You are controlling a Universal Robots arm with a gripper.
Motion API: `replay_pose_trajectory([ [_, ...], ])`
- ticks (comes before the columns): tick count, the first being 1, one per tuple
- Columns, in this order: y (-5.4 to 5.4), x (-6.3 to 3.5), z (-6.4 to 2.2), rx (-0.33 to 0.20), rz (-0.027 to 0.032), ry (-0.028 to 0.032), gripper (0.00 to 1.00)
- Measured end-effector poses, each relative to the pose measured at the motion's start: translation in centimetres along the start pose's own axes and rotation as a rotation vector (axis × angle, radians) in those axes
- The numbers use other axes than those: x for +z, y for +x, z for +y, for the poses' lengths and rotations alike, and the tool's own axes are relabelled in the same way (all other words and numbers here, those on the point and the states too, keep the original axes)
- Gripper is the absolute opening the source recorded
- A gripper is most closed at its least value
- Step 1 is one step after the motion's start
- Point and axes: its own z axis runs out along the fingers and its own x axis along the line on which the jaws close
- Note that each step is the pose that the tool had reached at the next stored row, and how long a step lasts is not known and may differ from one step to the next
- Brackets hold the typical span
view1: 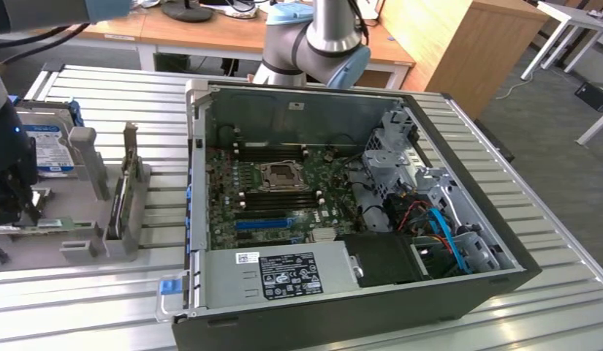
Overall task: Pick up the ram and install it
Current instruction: 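Pick up the ram and move it above insertion slot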
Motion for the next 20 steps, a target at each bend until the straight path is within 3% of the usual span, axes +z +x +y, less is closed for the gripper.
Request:
replay_pose_trajectory([
  [11, -0.1, -3.45, 0.15, 0.000, 0.0000, 0.0000, 0.12],
  [20, -0.2, -5.39, 0.23, 0.000, 0.0000, 0.0000, 0.12],
])
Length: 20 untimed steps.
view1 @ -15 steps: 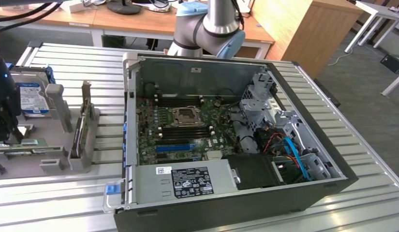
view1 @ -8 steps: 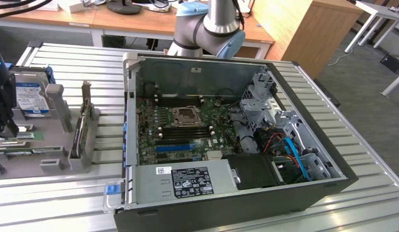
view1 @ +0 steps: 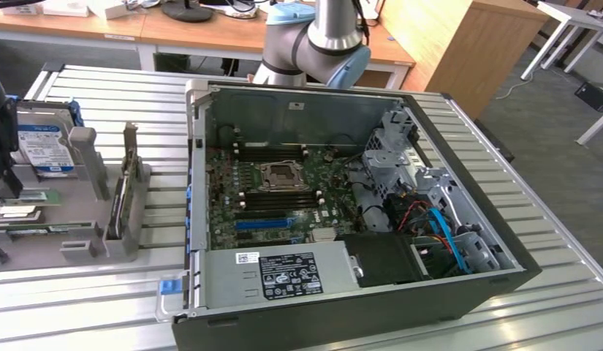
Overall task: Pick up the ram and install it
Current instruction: 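Pick up the ram and move it above insertion slot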
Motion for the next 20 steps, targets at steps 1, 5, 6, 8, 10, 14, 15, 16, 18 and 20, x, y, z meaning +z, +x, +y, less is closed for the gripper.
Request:
replay_pose_trajectory([
  [1, 0.0, -0.16, 0.01, 0.000, 0.0000, 0.0000, 0.12],
  [5, 0.0, -0.68, 0.03, 0.000, -0.0001, 0.0000, 0.12],
  [6, 0.0, -0.84, 0.04, 0.000, 0.0000, 0.0000, 0.12],
  [8, 0.0, -1.14, 0.05, 0.000, 0.0000, 0.0000, 0.12],
  [10, 0.0, -1.48, 0.06, 0.000, 0.0000, 0.0000, 0.12],
  [14, -0.1, -2.08, 0.09, 0.000, 0.0000, 0.0000, 0.12],
  [15, -0.1, -2.20, 0.09, 0.000, -0.0001, 0.0000, 0.12],
  [16, -0.1, -2.32, 0.10, 0.000, 0.0000, -0.0001, 0.12],
  [18, -0.1, -2.64, 0.11, 0.000, 0.0000, -0.0001, 0.12],
  [20, -0.1, -3.01, 0.11, 0.000, 0.0000, 0.0000, 0.12],
])
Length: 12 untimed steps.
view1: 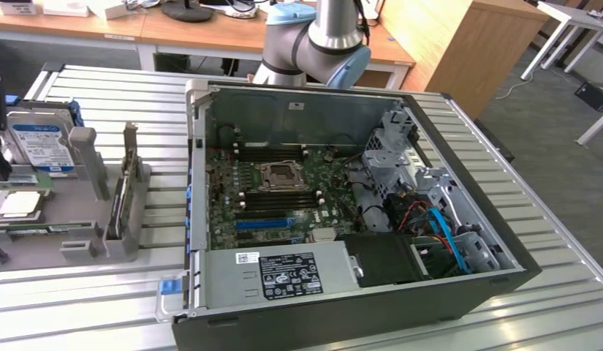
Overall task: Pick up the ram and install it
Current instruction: 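Pick up the ram and move it above insertion slot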
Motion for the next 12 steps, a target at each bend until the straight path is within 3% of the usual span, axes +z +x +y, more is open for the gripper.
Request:
replay_pose_trajectory([
  [12, -0.1, -2.66, 0.06, 0.000, 0.0000, 0.0000, 0.12],
])
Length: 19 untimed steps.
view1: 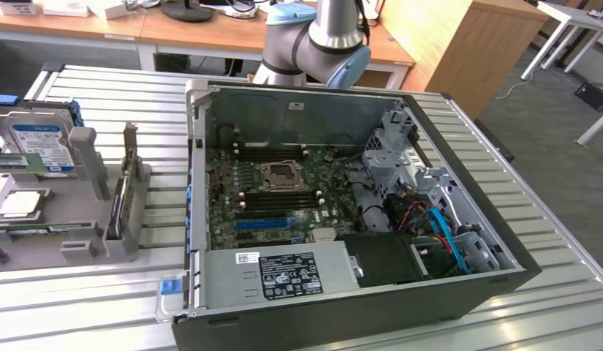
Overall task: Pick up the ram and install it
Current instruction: 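Pick up the ram and move it above insertion slot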
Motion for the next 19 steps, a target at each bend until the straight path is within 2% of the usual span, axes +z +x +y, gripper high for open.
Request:
replay_pose_trajectory([
  [9, 0.0, -1.62, 0.05, 0.000, 0.0000, 0.0000, 0.12],
  [19, -0.1, -2.94, 0.10, 0.000, 0.0000, 0.0001, 0.12],
])
